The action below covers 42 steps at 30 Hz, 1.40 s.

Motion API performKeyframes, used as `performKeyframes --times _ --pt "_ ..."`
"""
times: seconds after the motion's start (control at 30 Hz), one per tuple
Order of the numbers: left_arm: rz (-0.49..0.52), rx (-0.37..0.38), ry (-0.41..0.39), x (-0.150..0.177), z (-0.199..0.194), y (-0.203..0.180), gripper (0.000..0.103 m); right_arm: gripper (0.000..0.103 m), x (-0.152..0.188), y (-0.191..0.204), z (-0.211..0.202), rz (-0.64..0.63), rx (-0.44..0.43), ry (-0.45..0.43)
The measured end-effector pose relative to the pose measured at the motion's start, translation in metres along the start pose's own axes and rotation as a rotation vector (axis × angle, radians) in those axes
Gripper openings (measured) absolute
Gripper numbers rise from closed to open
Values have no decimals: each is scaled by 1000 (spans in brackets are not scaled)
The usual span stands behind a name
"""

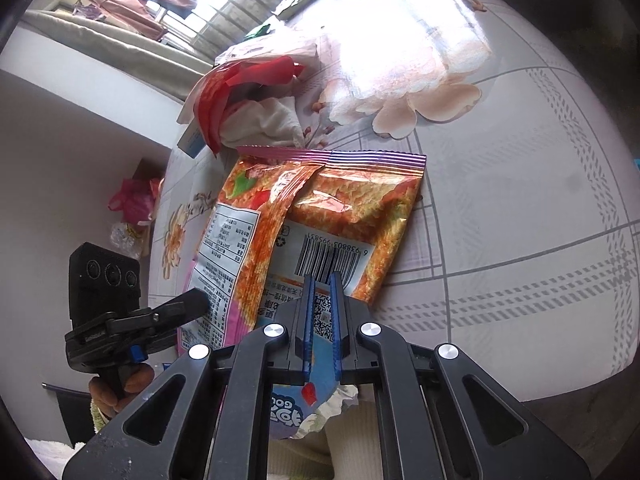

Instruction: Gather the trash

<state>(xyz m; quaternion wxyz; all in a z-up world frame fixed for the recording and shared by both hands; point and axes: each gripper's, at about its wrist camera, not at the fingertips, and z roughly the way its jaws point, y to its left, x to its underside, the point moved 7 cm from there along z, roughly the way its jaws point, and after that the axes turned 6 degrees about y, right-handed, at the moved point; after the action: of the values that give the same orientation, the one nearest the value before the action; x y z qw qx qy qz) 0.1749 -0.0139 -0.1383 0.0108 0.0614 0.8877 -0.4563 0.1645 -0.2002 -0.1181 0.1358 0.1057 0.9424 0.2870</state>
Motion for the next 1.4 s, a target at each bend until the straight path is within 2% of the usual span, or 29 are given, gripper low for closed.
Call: performKeyframes --times 0.13,0.27,0.37,0.47,0.63,0.73,0.93,1.03,1.1,1.23,1.33,1.4 --pt "75 -72 -28 -3 1 -10 16 6 0 0 -2 2 -3 4" --pt "91 -51 -65 -4 -4 -15 8 13 -5 15 -17 -49 -49 -26" --pt "92 -39 -102 -6 -17 -12 7 23 -22 26 -41 -68 -128 -86" --pt "85 -45 -129 -9 -29 -5 7 37 -53 28 -55 1 -227 -121" --pt "83 -63 -158 -10 -38 4 7 40 -117 22 -44 166 -415 -128" --pt "97 -90 -166 -9 -41 6 7 40 -152 12 -20 290 -501 -93" --pt "135 -150 -166 -3 -35 6 7 40 -195 -11 23 466 -500 -74" --pt "152 -169 -165 -3 -31 5 7 40 -205 -18 38 518 -497 -52" --pt "162 -179 -166 -3 -30 5 7 35 -209 -18 46 532 -507 -42" --pt "162 -184 -164 -2 -31 8 7 33 -219 -17 47 542 -516 -57" --pt "166 -186 -164 0 -31 8 7 13 -222 -18 48 557 -549 -53" --pt "169 -189 -162 1 -30 8 7 6 -223 -19 50 572 -591 -42"
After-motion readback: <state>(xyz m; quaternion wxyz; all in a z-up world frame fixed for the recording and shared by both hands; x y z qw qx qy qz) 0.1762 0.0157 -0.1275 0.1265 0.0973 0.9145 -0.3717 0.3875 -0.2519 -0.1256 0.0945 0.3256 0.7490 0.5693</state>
